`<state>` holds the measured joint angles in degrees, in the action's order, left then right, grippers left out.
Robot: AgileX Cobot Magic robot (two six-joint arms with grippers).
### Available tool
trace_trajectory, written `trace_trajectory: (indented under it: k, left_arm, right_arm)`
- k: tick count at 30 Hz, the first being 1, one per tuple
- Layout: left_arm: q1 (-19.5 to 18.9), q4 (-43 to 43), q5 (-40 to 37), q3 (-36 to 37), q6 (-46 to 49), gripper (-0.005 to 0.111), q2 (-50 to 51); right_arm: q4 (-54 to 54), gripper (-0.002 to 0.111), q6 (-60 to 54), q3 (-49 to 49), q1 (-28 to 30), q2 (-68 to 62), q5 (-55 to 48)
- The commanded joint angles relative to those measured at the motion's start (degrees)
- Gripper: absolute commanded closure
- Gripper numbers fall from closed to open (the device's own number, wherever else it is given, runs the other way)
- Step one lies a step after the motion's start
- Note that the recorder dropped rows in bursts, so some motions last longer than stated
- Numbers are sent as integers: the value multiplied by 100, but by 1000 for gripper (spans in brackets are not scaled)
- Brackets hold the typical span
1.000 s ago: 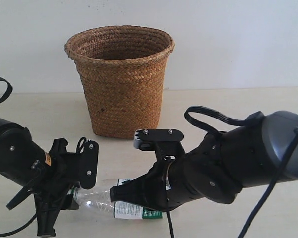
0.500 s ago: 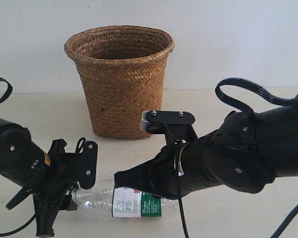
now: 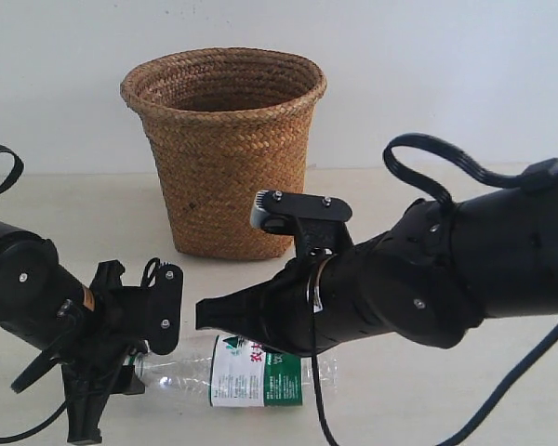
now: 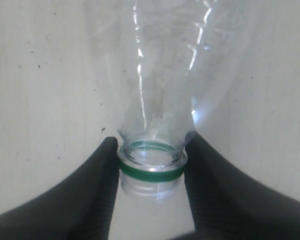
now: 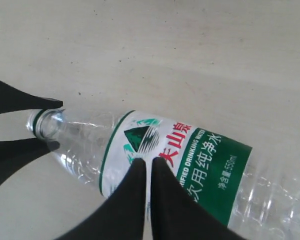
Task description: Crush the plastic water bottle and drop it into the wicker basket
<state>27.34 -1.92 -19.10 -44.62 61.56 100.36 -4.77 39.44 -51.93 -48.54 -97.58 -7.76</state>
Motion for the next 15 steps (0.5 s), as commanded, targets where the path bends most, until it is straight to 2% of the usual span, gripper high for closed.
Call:
trace_trajectory:
  k: [1,8,15]
  left_arm:
    - [0,1,-146,-15,-42,103,0]
    - [0,1,-131,-15,-42,103,0]
    - [0,1,-150,-15,-42,103,0]
  right_arm:
    - [49,108,-40,-22,-12,-136,179]
    - [73,108,-25,-22,-286,-234,613]
    - [89,108,-12,-22,-258,-374,627]
